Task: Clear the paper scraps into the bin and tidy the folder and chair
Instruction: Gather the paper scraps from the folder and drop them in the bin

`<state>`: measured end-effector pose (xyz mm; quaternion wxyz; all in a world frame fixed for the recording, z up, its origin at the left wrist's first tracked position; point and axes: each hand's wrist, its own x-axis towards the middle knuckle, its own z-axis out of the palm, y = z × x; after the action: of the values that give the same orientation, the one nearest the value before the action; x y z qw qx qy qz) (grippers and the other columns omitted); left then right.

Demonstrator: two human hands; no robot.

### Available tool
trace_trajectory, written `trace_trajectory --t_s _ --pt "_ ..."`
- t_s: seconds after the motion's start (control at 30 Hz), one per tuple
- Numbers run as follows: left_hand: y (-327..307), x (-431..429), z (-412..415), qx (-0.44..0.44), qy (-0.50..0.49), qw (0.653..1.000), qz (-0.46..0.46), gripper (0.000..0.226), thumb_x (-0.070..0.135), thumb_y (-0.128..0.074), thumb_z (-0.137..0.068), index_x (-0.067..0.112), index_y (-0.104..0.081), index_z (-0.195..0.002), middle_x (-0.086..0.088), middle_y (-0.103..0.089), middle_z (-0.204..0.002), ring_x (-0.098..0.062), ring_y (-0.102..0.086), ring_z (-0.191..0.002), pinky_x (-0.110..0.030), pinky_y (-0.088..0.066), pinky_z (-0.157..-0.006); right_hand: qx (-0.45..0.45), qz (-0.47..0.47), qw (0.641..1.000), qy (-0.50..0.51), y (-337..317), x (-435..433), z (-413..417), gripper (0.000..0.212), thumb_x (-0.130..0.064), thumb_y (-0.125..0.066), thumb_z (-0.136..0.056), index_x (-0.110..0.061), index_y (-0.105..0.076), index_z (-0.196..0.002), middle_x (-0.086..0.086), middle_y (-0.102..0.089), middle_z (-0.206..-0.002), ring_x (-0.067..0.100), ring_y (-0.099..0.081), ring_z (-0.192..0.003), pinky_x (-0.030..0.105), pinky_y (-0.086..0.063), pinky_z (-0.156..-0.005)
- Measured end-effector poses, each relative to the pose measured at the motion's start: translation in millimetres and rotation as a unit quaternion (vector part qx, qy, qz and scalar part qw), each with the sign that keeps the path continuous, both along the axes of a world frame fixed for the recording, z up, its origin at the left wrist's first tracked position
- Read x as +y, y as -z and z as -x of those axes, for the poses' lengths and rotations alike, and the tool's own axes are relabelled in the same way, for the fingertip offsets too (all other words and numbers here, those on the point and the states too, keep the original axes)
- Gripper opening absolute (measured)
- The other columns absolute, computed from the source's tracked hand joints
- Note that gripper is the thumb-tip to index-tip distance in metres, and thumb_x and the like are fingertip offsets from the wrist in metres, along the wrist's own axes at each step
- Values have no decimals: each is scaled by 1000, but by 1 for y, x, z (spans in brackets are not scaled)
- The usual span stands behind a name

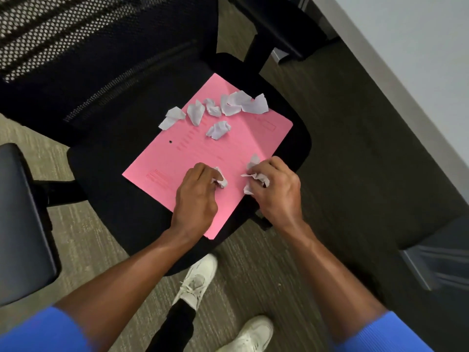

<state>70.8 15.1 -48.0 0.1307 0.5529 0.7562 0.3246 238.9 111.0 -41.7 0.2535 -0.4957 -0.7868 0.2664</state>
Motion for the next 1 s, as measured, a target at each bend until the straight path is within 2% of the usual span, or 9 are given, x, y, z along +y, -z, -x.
trace_trajectory --t_s 0.1,0.2,0.37,0.53,0.63,0.73,0.87,0.93,1.0 --pt "-3 -8 -31 -36 19 999 -8 26 -11 -63 -90 14 -69 -98 3 -63 -102 -22 -63 -95 -35 -51 -80 28 7 997 70 -1 -20 -37 14 -12 -81 -86 -19 -84 -97 -6 -70 -99 9 -68 -83 26 -56 -74" --pt "-9 -16 -69 -65 46 997 -9 30 -10 -61 -89 17 -68 -99 9 -61 -103 -13 -60 -96 -13 -41 -82 53 29 988 145 0 -46 -81 15 -11 -86 -84 -22 -84 -94 -7 -74 -95 8 -71 -80 22 -56 -72" --pt "-4 -28 -139 -117 114 986 27 26 -8 -63 -90 16 -70 -96 6 -64 -100 -14 -65 -95 -18 -47 -83 105 272 905 311 21 -97 -155 13 -21 -78 -94 -31 -79 -101 -15 -82 -84 13 -80 -71 52 -67 -71" --pt "21 -35 -209 -167 124 974 93 21 -8 -70 -90 12 -73 -97 3 -67 -97 -7 -59 -82 -9 -44 -78 164 303 841 416 56 -137 -217 15 -9 -77 -95 -24 -79 -93 2 -81 -76 36 -79 -69 66 -63 -61" --pt "51 -37 -253 -198 96 960 171 22 -4 -72 -88 11 -80 -103 -3 -77 -104 -18 -72 -96 -33 -59 -90 148 290 837 439 77 -150 -252 29 -3 -77 -92 -31 -76 -84 4 -80 -77 28 -79 -63 58 -64 -52" --pt "78 -42 -298 -249 66 939 227 18 0 -74 -88 7 -81 -103 -9 -81 -100 -27 -76 -96 -38 -61 -90 130 256 845 451 98 -165 -288 24 2 -79 -89 -21 -76 -87 -13 -75 -67 -1 -72 -52 27 -57 -42" --pt "110 -48 -351 -248 70 921 292 13 6 -72 -91 4 -80 -100 -17 -81 -102 -35 -76 -98 -41 -60 -88 84 236 856 452 122 -175 -326 11 -2 -82 -86 -8 -80 -94 7 -78 -84 0 -75 -68 25 -60 -65" --pt "126 -53 -374 -226 99 920 305 16 9 -72 -91 4 -80 -104 -19 -80 -109 -38 -75 -104 -44 -57 -89 56 225 860 454 136 -176 -343 11 0 -82 -84 -3 -81 -95 14 -81 -97 21 -78 -95 36 -61 -87" --pt "139 -57 -395 -214 133 919 304 21 11 -73 -92 3 -80 -110 -22 -78 -115 -40 -73 -109 -44 -54 -91 52 245 848 468 148 -178 -359 12 0 -81 -83 -3 -81 -95 18 -81 -101 35 -78 -101 49 -62 -91"
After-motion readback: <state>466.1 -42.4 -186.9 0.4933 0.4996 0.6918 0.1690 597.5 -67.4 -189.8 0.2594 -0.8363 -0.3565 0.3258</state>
